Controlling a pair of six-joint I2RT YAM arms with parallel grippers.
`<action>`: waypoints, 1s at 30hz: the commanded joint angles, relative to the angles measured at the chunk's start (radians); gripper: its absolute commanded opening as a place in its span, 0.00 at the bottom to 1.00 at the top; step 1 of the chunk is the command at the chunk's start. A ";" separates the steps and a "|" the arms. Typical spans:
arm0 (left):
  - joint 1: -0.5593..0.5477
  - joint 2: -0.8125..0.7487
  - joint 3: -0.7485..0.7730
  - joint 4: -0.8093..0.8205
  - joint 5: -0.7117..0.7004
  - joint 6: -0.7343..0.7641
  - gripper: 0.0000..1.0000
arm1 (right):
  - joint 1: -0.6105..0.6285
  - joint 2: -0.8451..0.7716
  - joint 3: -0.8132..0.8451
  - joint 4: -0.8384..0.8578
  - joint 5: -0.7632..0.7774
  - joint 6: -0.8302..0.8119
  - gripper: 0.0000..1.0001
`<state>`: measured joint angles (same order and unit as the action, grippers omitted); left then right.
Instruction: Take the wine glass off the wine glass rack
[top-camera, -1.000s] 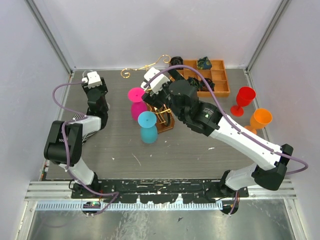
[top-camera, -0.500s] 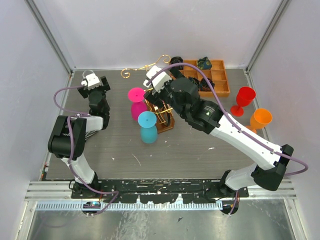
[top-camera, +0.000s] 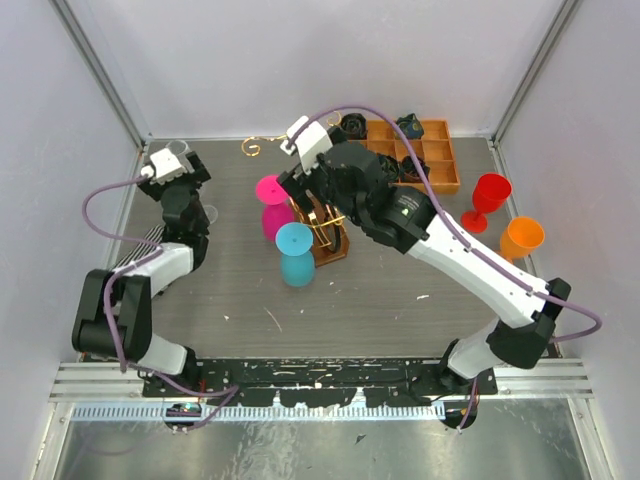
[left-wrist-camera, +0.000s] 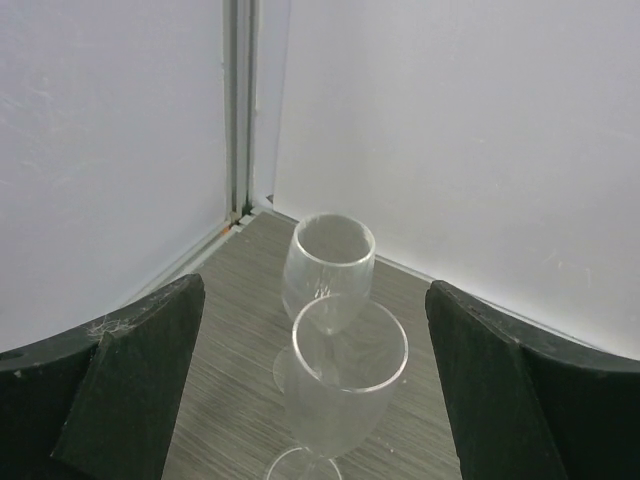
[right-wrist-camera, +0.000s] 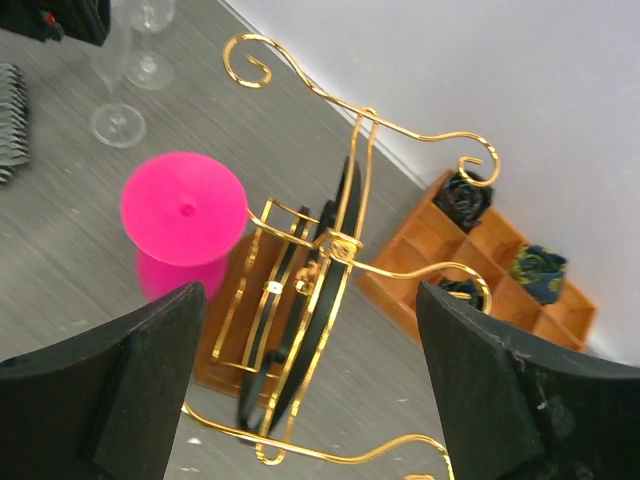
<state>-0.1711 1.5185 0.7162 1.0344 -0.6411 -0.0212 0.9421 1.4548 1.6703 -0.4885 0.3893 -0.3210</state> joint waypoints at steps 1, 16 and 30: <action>-0.001 -0.142 -0.020 -0.141 -0.033 -0.043 0.98 | -0.005 0.043 0.166 -0.106 -0.069 0.239 0.89; -0.002 -0.626 0.319 -1.336 0.026 -0.326 0.98 | -0.112 0.148 0.215 -0.287 -0.477 0.878 0.68; -0.002 -0.688 0.542 -1.816 0.217 -0.464 1.00 | -0.233 0.106 -0.100 0.106 -0.656 1.134 0.69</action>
<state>-0.1730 0.8391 1.2026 -0.6395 -0.5064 -0.4454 0.7238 1.6108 1.5929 -0.5671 -0.2134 0.7063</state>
